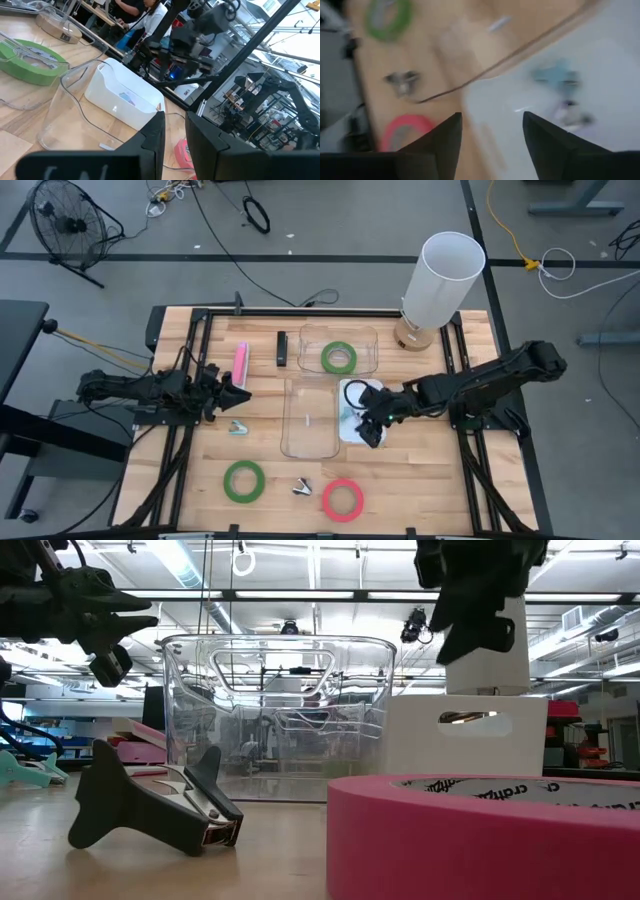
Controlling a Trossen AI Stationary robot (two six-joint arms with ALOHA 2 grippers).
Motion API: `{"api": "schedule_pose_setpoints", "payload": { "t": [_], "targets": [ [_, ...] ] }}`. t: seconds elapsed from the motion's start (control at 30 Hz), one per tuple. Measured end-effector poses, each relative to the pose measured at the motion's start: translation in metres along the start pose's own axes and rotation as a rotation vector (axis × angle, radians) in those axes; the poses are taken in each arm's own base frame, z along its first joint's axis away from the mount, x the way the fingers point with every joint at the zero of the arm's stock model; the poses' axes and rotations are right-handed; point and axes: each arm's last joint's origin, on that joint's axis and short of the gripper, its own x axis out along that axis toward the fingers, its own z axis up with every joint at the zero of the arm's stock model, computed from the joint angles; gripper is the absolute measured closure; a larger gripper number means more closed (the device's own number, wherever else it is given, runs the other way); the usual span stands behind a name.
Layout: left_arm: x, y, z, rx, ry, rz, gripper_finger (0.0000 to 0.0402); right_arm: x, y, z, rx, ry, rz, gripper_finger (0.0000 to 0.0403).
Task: Pick and place Stapler, Stapler remover, tape
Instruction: Put the pink tape into the top transparent bin
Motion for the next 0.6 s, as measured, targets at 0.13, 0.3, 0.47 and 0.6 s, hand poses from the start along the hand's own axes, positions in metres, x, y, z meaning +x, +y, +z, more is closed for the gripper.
{"api": "schedule_pose_setpoints", "payload": {
  "t": [0.13,0.3,0.47,0.6],
  "targets": [
    [0.000,0.000,0.000,0.000,0.000,0.000,0.0323,-0.002,0.024,-0.011,-0.036,-0.022,0.124,0.0219],
    [0.000,0.000,0.000,0.000,0.000,0.000,0.0323,-0.007,0.053,-0.038,-0.043,-0.033,0.212,0.0242],
    [0.000,0.000,0.000,-0.005,0.000,-0.001,0.0323,0.004,0.087,-0.075,-0.042,-0.047,0.300,0.0258],
    [0.000,0.000,0.000,-0.006,-0.001,-0.001,0.0323,0.026,0.108,-0.106,-0.071,-0.020,0.359,0.0270]
  ]
}}
